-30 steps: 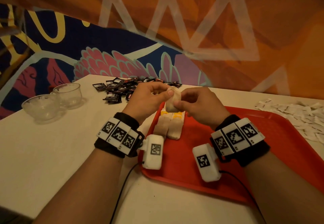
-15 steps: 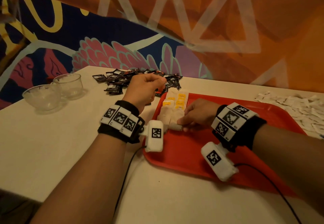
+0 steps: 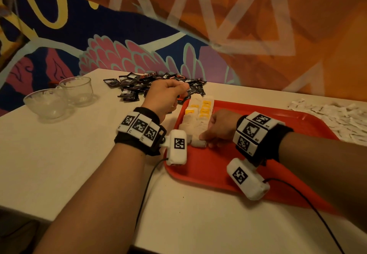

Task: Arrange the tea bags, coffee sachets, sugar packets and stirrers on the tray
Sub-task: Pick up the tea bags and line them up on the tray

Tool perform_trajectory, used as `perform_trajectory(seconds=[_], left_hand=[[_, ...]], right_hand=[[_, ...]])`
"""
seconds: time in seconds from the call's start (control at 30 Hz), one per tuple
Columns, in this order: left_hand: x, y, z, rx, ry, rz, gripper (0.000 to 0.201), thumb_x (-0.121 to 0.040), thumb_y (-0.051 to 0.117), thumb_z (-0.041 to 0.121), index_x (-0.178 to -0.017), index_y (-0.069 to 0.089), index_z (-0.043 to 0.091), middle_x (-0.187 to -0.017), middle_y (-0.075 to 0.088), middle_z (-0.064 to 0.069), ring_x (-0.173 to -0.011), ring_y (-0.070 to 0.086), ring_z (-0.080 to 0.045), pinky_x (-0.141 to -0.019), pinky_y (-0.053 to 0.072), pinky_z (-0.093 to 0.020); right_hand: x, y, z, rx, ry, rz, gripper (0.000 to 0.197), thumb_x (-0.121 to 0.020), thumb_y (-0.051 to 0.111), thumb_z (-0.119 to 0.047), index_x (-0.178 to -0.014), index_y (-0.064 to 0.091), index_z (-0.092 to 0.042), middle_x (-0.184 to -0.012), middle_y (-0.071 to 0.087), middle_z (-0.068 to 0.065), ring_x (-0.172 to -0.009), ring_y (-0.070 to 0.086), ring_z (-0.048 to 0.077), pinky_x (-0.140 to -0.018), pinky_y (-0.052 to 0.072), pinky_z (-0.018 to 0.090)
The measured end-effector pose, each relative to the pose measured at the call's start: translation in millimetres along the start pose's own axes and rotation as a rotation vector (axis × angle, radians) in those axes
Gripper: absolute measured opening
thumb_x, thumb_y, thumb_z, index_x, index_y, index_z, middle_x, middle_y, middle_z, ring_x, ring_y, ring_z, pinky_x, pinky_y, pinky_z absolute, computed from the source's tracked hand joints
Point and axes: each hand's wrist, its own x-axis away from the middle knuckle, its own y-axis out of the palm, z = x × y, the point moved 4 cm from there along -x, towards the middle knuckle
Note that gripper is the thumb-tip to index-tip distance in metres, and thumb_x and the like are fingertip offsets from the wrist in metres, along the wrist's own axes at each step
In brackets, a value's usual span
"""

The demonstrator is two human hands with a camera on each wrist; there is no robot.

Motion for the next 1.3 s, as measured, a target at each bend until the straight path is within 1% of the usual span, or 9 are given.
perform_trajectory(seconds=[0.3, 0.4, 0.6, 0.8, 0.97, 1.07, 1.17, 1.23, 1.3], left_hand=[[2, 5, 0, 0.092, -0.092, -0.096, 0.044, -0.099, 0.051, 0.051, -0.094, 0.067, 0.011, -0.068, 0.056, 0.000, -0.047, 0.040, -0.008, -0.037, 0.027, -0.017], [4, 9, 0, 0.197, -0.147, -0.155, 0.055, -0.100, 0.040, 0.058, -0.095, 0.063, 0.009, -0.063, 0.055, -0.001, -0.044, 0.042, -0.009, -0.036, 0.025, -0.017], [5, 12, -1, 0.335, -0.186, -0.182, 0.061, -0.101, 0.032, 0.061, -0.092, 0.060, 0.008, -0.063, 0.054, -0.006, -0.043, 0.045, -0.012, -0.035, 0.022, -0.019], [12, 20, 2, 0.344, -0.221, -0.254, 0.068, -0.098, 0.029, 0.066, -0.118, 0.059, 0.008, -0.073, 0.053, -0.009, -0.043, 0.049, -0.016, -0.033, 0.029, -0.016], [14, 24, 0, 0.324, -0.243, -0.351, 0.073, -0.094, 0.028, 0.071, -0.125, 0.053, 0.010, -0.078, 0.049, -0.016, -0.046, 0.054, -0.021, -0.030, 0.027, -0.015], [17, 26, -1, 0.302, -0.252, -0.393, 0.074, -0.094, 0.027, 0.072, -0.124, 0.053, 0.009, -0.083, 0.049, -0.018, -0.048, 0.054, -0.020, -0.030, 0.026, -0.015], [20, 28, 0, 0.311, -0.277, -0.417, 0.079, -0.094, 0.025, 0.072, -0.126, 0.053, 0.005, -0.079, 0.056, -0.015, -0.047, 0.055, -0.019, -0.029, 0.025, -0.013], [21, 29, 0, 0.302, -0.297, -0.438, 0.079, -0.094, 0.023, 0.073, -0.116, 0.057, 0.005, -0.072, 0.053, -0.015, -0.045, 0.056, -0.020, -0.029, 0.023, -0.012], [23, 31, 0, 0.281, -0.311, -0.456, 0.079, -0.093, 0.021, 0.075, -0.106, 0.058, 0.006, -0.069, 0.051, -0.014, -0.045, 0.056, -0.020, -0.029, 0.022, -0.012]], right_hand=[[-2, -25, -1, 0.283, -0.065, 0.166, 0.041, -0.080, 0.076, -0.047, -0.097, 0.064, -0.012, -0.092, 0.070, 0.008, -0.077, 0.060, 0.018, -0.070, 0.048, 0.031], [1, -37, -11, 0.179, -0.221, 0.222, 0.028, -0.081, 0.077, -0.042, -0.082, 0.061, -0.019, -0.073, 0.064, -0.003, -0.067, 0.059, 0.014, -0.061, 0.045, 0.027], [16, -47, -40, -0.068, -0.597, 0.384, 0.017, -0.081, 0.078, -0.035, -0.088, 0.068, -0.024, -0.080, 0.069, -0.007, -0.074, 0.064, 0.006, -0.068, 0.050, 0.023], [11, -38, -49, -0.075, -0.736, 0.306, 0.035, -0.084, 0.076, -0.020, -0.114, 0.064, -0.032, -0.093, 0.065, -0.015, -0.081, 0.061, -0.001, -0.072, 0.044, 0.015], [8, -37, -43, -0.091, -0.806, 0.300, 0.020, -0.083, 0.077, -0.017, -0.093, 0.071, -0.033, -0.096, 0.071, -0.008, -0.084, 0.065, 0.004, -0.074, 0.046, 0.013], [10, -36, -39, -0.093, -0.808, 0.267, 0.013, -0.084, 0.076, -0.017, -0.091, 0.071, -0.027, -0.080, 0.071, -0.014, -0.074, 0.066, -0.002, -0.072, 0.041, 0.006], [7, -37, -36, -0.063, -0.822, 0.263, 0.029, -0.081, 0.079, -0.021, -0.105, 0.069, -0.032, -0.097, 0.069, -0.017, -0.092, 0.065, 0.002, -0.078, 0.050, 0.019], [7, -36, -36, -0.030, -0.837, 0.234, 0.028, -0.081, 0.078, -0.020, -0.102, 0.069, -0.037, -0.091, 0.070, -0.017, -0.092, 0.065, 0.006, -0.080, 0.051, 0.024], [9, -34, -35, -0.017, -0.850, 0.201, 0.023, -0.083, 0.077, -0.017, -0.091, 0.071, -0.038, -0.074, 0.068, -0.019, -0.079, 0.063, -0.001, -0.074, 0.044, 0.012]])
